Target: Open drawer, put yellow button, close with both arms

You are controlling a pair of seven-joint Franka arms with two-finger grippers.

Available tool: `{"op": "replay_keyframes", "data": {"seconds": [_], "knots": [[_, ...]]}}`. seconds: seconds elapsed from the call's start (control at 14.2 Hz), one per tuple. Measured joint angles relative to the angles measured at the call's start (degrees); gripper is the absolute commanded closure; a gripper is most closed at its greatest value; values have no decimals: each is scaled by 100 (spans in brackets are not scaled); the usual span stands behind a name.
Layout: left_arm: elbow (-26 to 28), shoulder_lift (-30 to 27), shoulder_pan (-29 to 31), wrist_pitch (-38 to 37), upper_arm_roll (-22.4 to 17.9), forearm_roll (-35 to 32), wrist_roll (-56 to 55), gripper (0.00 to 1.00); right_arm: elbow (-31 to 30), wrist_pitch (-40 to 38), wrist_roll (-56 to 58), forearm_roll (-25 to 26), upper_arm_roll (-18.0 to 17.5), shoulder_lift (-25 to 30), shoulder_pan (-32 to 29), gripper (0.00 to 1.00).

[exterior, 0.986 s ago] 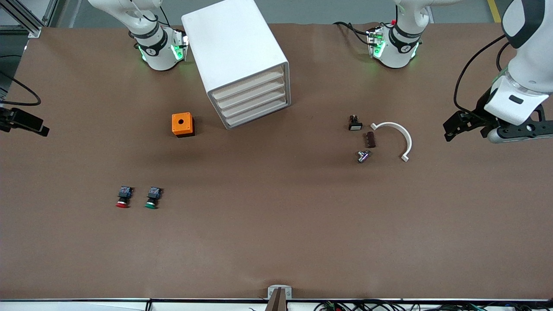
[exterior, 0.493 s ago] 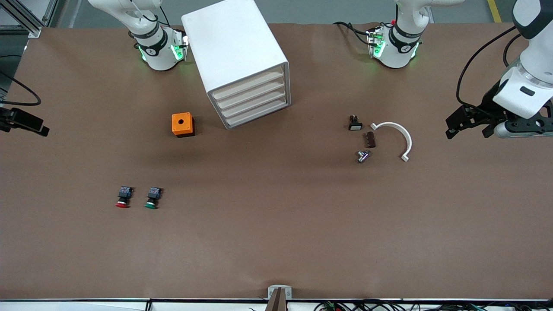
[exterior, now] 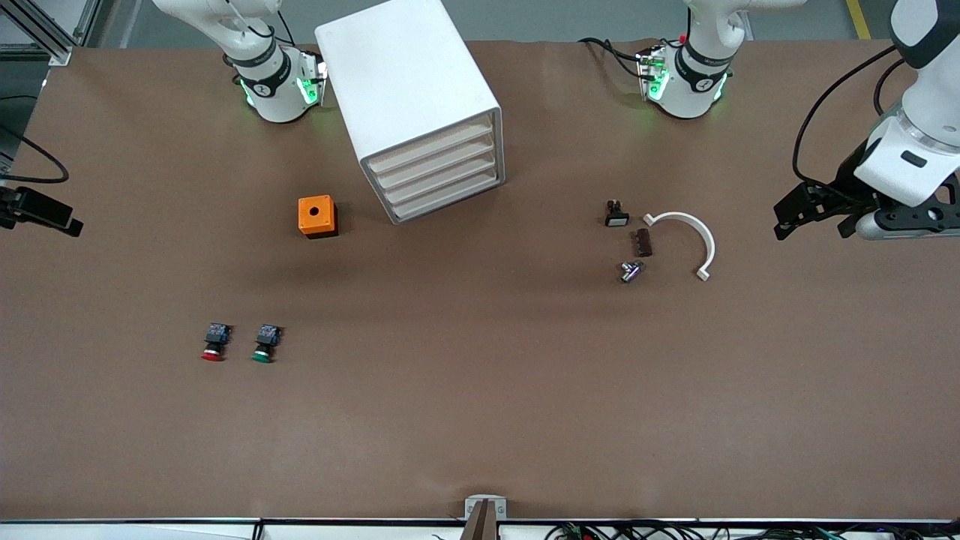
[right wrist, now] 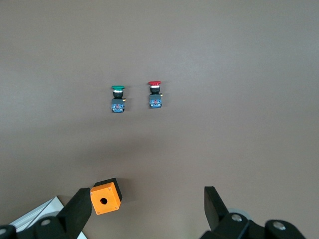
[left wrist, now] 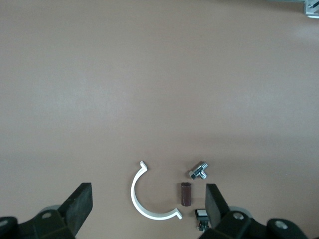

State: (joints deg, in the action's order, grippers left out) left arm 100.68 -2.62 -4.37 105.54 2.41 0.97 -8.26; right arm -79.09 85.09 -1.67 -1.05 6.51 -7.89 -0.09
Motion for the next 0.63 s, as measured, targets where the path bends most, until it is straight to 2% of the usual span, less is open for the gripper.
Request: {"op": "replay_keyframes", "data": {"seconds": [0.35, 0.63], "knots": [[-458, 14, 28, -636, -3, 0, 8, 0, 3, -2, 0, 0, -24, 0, -2, 0], [-807, 13, 148, -840, -34, 0, 308, 0, 3, -3, 0, 0, -42, 0, -2, 0]]}}
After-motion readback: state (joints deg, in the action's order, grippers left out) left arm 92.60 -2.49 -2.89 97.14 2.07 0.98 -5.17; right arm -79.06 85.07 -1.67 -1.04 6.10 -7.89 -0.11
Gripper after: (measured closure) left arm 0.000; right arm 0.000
